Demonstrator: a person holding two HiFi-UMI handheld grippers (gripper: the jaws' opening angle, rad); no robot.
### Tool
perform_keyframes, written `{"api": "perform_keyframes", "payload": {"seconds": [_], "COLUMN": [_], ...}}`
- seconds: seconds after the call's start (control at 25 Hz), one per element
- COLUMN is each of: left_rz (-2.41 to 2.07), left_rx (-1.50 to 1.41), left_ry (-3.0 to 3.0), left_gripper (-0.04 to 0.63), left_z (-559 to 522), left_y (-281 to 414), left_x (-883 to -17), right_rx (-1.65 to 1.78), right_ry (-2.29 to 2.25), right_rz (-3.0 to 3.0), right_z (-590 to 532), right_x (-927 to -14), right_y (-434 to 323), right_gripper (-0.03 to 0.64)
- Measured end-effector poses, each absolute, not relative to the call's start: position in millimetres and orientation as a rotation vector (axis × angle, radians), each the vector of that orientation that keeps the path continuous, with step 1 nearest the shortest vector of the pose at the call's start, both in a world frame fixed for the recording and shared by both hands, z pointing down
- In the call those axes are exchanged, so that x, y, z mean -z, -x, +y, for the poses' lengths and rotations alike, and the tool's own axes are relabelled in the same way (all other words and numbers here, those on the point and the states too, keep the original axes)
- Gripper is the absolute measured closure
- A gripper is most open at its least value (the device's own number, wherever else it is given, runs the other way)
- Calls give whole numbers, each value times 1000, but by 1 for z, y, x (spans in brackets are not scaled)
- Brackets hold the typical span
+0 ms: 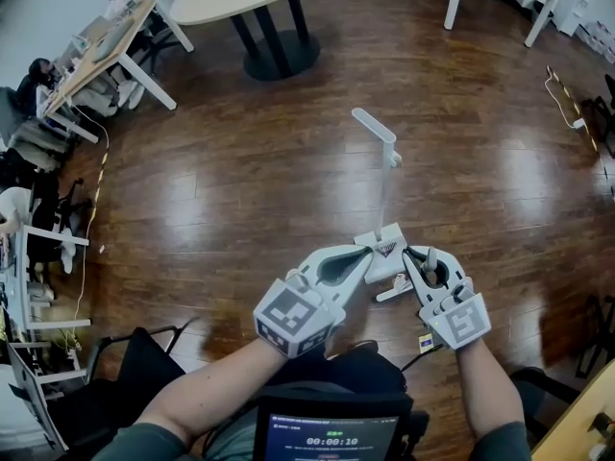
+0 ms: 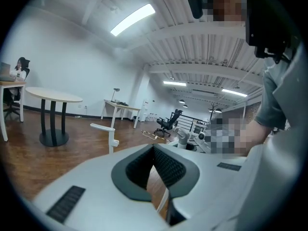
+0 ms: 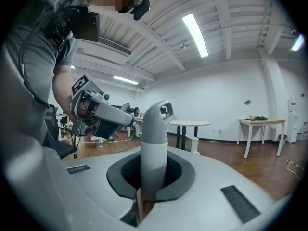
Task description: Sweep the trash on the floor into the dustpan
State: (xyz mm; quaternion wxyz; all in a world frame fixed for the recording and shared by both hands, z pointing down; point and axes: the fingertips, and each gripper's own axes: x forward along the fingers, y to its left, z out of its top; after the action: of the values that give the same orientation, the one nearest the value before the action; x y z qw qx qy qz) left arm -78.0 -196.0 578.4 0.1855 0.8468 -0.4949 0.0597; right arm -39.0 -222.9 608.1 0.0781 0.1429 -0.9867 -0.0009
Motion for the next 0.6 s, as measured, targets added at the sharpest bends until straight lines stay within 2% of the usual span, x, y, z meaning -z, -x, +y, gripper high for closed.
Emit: {"api": "perform_keyframes", "payload": {"seconds": [0.28,0.6], "left_rz": [-1386,-1110], "left_rx": [-173,-115], "left_ry": [-2396,-2609], "left_gripper": [588,588], "left_z": [-224,-266], "left_y": [75,89], "left_x": [-577,-519], "right_rx": [-19,39], "right_ry": [-608,-885], "right_rz": [-2977,-2945], "right_z": [-262,-286], "right_x": [-594,-532], "right_y": [45,65], "right_gripper": [584,592]}}
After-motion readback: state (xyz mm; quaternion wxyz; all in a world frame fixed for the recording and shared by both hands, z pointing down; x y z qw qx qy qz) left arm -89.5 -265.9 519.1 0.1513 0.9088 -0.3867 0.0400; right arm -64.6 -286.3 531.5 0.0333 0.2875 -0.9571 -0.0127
